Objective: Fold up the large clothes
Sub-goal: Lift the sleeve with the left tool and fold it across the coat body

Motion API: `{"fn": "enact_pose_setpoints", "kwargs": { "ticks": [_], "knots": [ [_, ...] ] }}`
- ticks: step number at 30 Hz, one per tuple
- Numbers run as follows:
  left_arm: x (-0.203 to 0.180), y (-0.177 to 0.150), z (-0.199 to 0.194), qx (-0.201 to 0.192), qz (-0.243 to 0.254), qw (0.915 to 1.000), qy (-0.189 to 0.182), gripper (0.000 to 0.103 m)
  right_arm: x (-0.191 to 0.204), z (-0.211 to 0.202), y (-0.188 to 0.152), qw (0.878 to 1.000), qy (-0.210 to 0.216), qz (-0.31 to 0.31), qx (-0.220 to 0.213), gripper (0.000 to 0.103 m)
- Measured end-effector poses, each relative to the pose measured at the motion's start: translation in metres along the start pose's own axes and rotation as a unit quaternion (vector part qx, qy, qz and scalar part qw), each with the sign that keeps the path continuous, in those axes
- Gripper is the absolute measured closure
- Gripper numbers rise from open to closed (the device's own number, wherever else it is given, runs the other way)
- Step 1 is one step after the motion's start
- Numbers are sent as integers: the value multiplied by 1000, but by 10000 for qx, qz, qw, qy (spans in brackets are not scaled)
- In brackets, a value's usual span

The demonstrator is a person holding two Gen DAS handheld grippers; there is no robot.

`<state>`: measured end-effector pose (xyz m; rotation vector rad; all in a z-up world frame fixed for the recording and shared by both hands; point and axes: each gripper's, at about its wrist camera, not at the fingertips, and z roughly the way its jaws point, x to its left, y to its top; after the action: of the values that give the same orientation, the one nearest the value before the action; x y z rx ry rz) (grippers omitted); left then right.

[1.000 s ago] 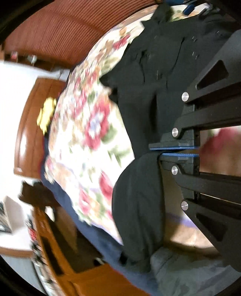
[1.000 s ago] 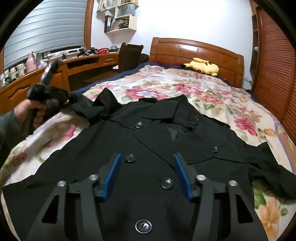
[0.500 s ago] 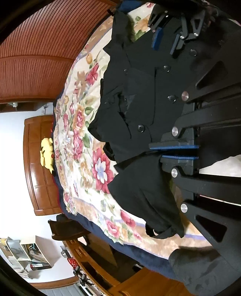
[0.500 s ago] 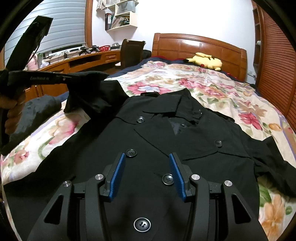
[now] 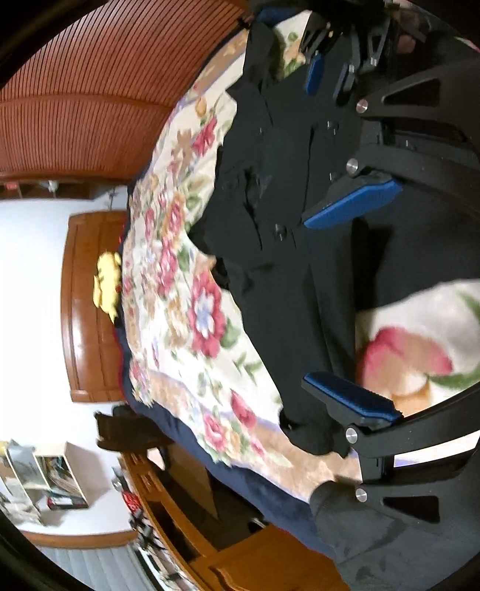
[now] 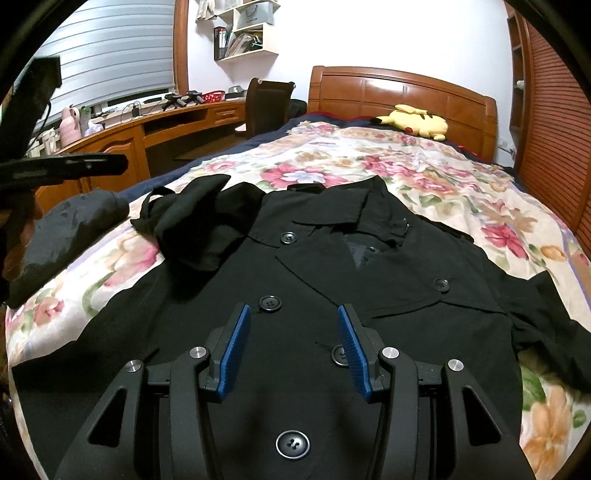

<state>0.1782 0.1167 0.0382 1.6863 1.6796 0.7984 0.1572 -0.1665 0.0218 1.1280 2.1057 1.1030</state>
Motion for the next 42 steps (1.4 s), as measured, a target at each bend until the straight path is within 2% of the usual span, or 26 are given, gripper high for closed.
{"fn": "enact_pose_setpoints", "kwargs": {
  "ticks": [7,14,19,22,24,26,34,35,36,37,39,40,42],
  "knots": [
    [51,-15,50,325,-416,9979,368,23,2,6,-1,10000,20,-52,65,52],
    [103,-28,99,607,-956,9916,621,23,2,13,0,9999,17,-54,105,52],
    [122,-33,117,695,-1031,9887,843,23,3,12,0,10000,38,-26,21,52],
    [132,-38,130,840,-1154,9856,909,23,4,12,-1,10000,71,-9,-1,40],
    [138,-43,140,977,-1240,9832,917,23,4,14,-2,10000,68,-5,21,27],
    [140,-49,149,1126,-1253,9815,914,23,4,15,-1,10000,68,-7,51,21],
    [136,-51,158,1297,-1048,9808,1007,22,4,13,0,9999,116,-16,84,21],
    [136,-51,158,1306,-1048,9813,945,28,4,12,0,9999,114,-18,80,21],
    [134,-50,158,1328,-1035,9818,877,41,4,11,0,9999,107,-16,76,21],
    [132,-49,157,1365,-1007,9819,837,45,4,10,0,9999,98,-12,74,21],
    [123,-46,153,1421,-872,9825,829,74,4,9,1,9999,95,6,63,21],
    [119,-43,149,1435,-803,9828,841,83,3,7,1,9999,102,14,51,21],
    [106,-35,137,1356,-694,9839,936,86,3,4,2,9999,105,26,14,21]
  ]
}}
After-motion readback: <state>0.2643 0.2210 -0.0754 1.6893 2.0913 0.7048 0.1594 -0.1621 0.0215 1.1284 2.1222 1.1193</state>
